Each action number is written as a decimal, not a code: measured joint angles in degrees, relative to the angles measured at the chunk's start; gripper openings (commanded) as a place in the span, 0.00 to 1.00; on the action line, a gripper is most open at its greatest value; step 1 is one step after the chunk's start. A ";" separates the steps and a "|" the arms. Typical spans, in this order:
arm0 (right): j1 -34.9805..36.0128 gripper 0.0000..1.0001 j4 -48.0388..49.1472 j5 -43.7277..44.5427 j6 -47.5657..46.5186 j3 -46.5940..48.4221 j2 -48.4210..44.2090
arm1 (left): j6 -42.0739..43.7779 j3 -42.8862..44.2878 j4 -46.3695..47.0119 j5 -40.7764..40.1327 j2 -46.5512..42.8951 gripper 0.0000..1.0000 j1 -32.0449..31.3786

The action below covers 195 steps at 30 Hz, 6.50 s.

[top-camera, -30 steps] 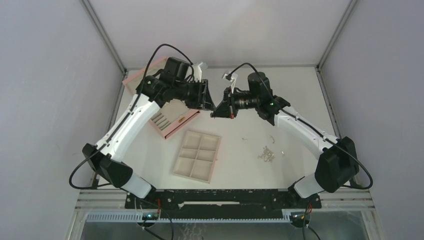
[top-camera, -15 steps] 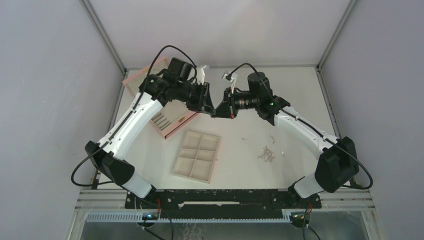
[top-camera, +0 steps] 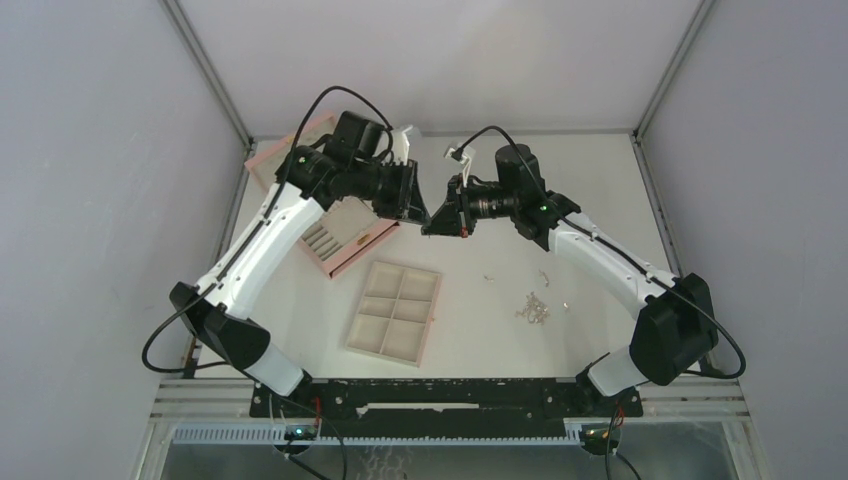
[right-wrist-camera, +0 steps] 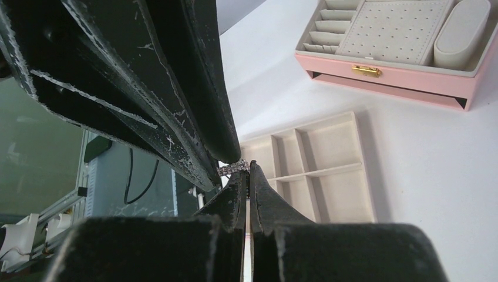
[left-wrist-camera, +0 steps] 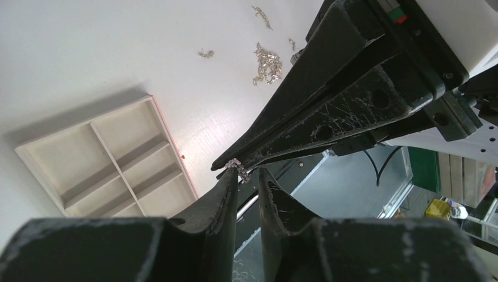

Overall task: Organize the mixed jewelry
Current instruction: Place the jewelry in the jewelry box.

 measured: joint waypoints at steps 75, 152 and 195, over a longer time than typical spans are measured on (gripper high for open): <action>0.31 0.00 -0.33 -0.02 -0.22 0.00 0.00 | 1.46 1.44 -2.71 -0.50 1.05 0.00 0.02; -2.25 0.44 -15.56 6.62 -7.67 0.00 1.70 | 24.87 -26.64 38.64 -32.98 9.42 0.00 24.59; -1.14 0.43 -16.50 6.67 -8.13 0.00 3.10 | 18.86 -28.98 34.75 -32.02 9.60 0.00 22.88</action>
